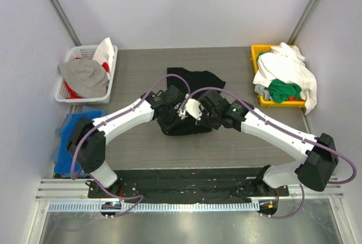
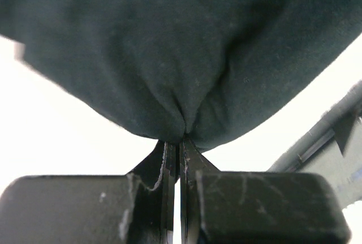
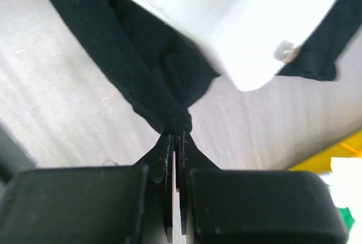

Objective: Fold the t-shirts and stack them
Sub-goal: Fold the long partially folded tshirt into a neat square

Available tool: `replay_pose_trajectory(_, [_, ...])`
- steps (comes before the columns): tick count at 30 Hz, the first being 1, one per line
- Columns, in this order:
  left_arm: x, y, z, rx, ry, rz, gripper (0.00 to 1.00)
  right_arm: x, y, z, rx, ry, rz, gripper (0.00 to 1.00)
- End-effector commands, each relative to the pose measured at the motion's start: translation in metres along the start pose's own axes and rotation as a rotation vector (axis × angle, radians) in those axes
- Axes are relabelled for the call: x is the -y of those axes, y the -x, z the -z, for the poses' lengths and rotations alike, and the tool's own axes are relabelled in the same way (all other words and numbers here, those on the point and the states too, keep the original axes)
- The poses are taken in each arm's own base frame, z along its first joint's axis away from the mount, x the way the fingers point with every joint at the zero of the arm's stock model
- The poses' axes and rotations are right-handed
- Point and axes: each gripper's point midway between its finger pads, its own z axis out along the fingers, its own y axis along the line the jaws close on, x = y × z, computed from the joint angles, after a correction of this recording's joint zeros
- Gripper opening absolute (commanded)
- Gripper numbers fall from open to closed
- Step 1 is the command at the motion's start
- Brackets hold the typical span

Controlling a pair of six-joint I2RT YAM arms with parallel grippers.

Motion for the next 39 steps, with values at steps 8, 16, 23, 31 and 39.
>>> replay_pose_trajectory(8, [-0.098,0.099,0.056,0.402,0.315,0.150,0.00,0.074,0.027,0.020,0.061,-0.312,-0.024,0.01])
replay_pose_trajectory(16, [-0.155,0.136,0.053,0.444,0.381,0.164,0.00,0.108,0.017,0.011,0.032,-0.377,-0.054,0.01])
replay_pose_trajectory(23, [-0.193,0.164,0.031,0.445,0.421,0.162,0.00,0.138,0.012,-0.003,-0.002,-0.402,-0.067,0.01])
replay_pose_trajectory(31, [-0.238,0.184,0.019,0.491,0.470,0.207,0.00,0.171,0.002,-0.024,-0.040,-0.402,-0.084,0.01])
replay_pose_trajectory(39, [-0.270,0.208,0.010,0.523,0.530,0.194,0.00,0.191,-0.016,-0.056,-0.073,-0.384,-0.113,0.01])
